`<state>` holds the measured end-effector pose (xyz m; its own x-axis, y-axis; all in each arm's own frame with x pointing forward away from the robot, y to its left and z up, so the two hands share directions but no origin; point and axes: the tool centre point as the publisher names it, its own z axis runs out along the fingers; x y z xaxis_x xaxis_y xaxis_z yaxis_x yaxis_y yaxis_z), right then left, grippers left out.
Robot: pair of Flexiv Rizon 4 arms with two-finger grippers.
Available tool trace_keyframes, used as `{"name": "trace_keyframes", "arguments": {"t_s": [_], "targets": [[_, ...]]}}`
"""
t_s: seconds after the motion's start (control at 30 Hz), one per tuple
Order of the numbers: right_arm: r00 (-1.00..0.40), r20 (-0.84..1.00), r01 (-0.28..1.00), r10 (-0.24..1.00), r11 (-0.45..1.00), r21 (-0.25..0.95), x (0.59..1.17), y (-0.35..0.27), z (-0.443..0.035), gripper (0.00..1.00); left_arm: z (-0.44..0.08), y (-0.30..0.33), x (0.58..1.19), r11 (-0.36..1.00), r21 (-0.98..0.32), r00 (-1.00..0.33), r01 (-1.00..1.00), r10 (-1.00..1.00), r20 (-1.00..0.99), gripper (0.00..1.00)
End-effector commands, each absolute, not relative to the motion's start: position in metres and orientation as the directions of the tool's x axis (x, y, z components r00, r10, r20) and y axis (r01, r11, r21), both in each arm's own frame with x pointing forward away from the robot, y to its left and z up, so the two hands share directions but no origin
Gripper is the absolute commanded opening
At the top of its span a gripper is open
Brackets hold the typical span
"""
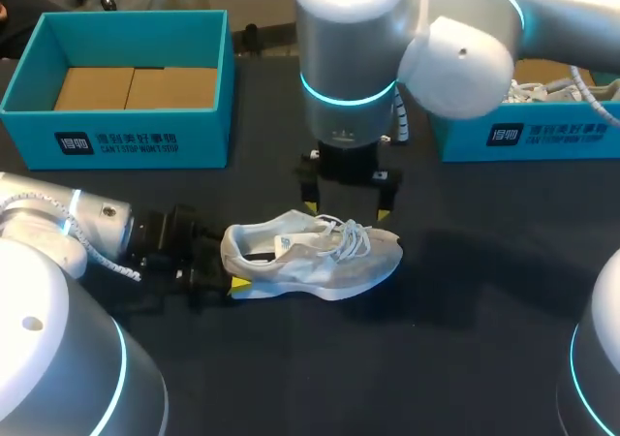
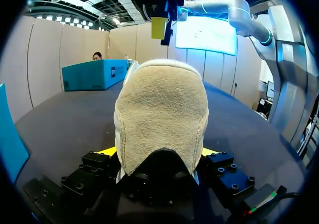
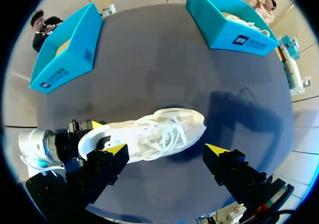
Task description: Take the shoe out of the shoebox, open the shoe tongue, remove and reinsert the insole, then place the shoe into the shoebox
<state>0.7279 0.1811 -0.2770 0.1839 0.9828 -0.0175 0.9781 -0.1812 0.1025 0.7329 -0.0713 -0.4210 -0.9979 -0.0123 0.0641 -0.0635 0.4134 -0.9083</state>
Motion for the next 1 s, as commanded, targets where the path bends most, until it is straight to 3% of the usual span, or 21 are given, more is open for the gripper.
{"name": "trace_keyframes", "arguments": {"t_s": [0.03,1.0], "targets": [[0.209,-0.055,0.973,0.976,-0.202,0.113,0.724,0.199,-0.285,1.00,-0.425,-0.071,0.737,0.417,-0.907,-0.998,-0.064,-0.013,0.064,0.00],[0.102,-0.174,0.994,0.979,-0.092,0.062,0.727,0.243,-0.333,1.00,-0.425,-0.071,0.737,0.417,-0.907,-0.998,-0.064,-0.013,0.064,0.00]]}}
